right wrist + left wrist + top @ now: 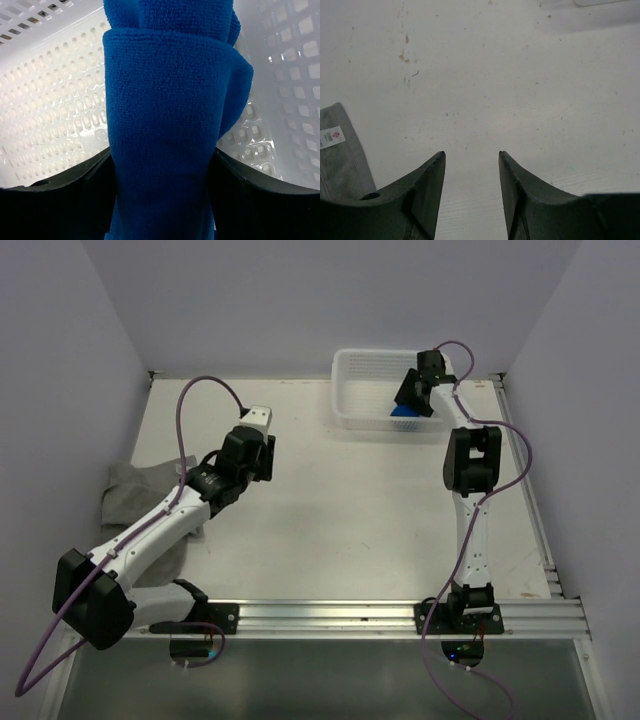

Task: Roll the towels
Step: Place the rolled towel into the container

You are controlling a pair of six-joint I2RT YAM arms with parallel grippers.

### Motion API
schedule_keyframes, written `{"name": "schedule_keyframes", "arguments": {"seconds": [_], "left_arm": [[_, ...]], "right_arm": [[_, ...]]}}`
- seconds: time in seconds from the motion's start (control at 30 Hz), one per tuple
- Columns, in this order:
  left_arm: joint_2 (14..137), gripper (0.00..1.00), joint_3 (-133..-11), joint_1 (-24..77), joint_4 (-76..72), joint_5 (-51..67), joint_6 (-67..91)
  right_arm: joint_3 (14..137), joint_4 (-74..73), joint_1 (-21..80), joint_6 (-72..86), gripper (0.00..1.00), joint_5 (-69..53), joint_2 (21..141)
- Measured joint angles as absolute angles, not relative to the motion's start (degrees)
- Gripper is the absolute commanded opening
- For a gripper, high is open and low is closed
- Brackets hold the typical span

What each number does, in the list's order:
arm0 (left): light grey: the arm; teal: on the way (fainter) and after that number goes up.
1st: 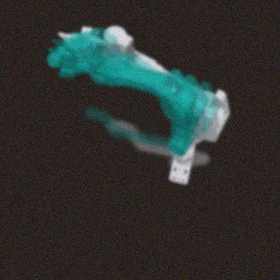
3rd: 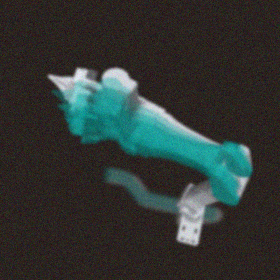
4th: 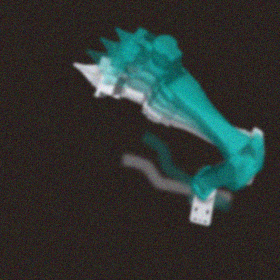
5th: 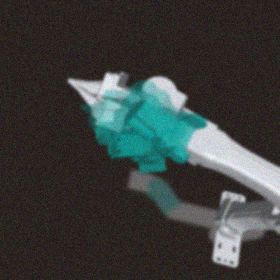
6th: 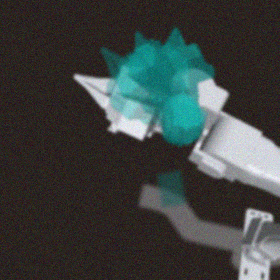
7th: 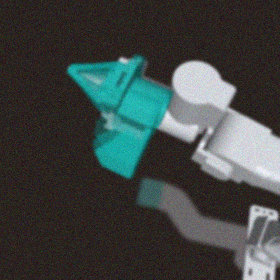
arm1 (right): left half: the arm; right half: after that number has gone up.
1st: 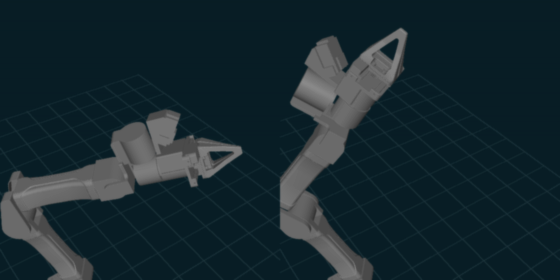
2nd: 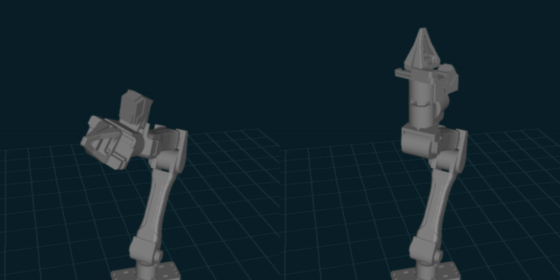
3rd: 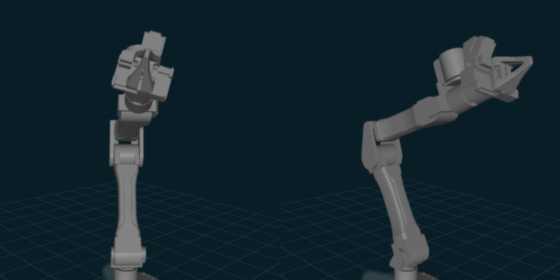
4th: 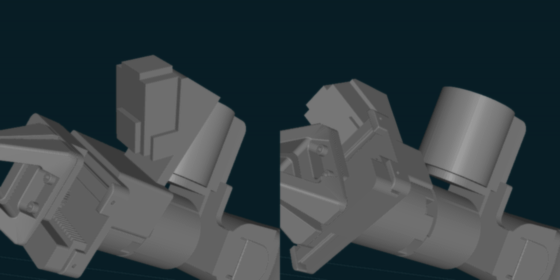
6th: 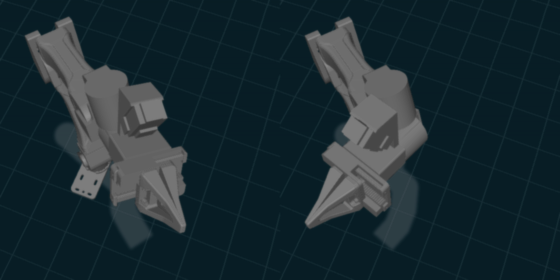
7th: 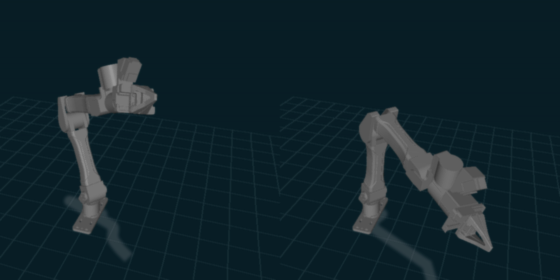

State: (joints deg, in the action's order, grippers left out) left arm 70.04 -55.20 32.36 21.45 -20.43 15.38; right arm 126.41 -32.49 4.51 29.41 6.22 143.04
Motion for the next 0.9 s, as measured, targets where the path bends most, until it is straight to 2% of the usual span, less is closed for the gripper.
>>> {"name": "schedule_keyframes", "arguments": {"seconds": [0.03, 0.23, 0.5, 0.73, 0.9], "left_arm": [[70.0, 0.51, -55.2, 32.4, 21.5, -20.3, 15.4], [69.8, 0.52, -55.2, 32.3, 21.5, -20.2, 15.4], [69.3, 0.52, -55.2, 32.3, 21.5, -20.1, 15.4], [68.9, 0.53, -55.2, 32.3, 21.5, -20.3, 15.4], [67.6, 0.54, -55.2, 32.3, 21.5, -20.4, 15.4]], "right_arm": [[126.5, -32.5, 4.6, 29.5, 0.75, 6.2, 143.1], [126.8, -32.8, 4.6, 29.6, 0.80, 5.6, 143.1], [127.4, -33.5, 4.6, 30.0, 0.94, 5.0, 143.0], [126.8, -35.2, 4.6, 29.9, 0.99, 5.7, 140.6], [125.3, -35.3, 4.6, 29.5, 0.99, 6.7, 135.8]]}}
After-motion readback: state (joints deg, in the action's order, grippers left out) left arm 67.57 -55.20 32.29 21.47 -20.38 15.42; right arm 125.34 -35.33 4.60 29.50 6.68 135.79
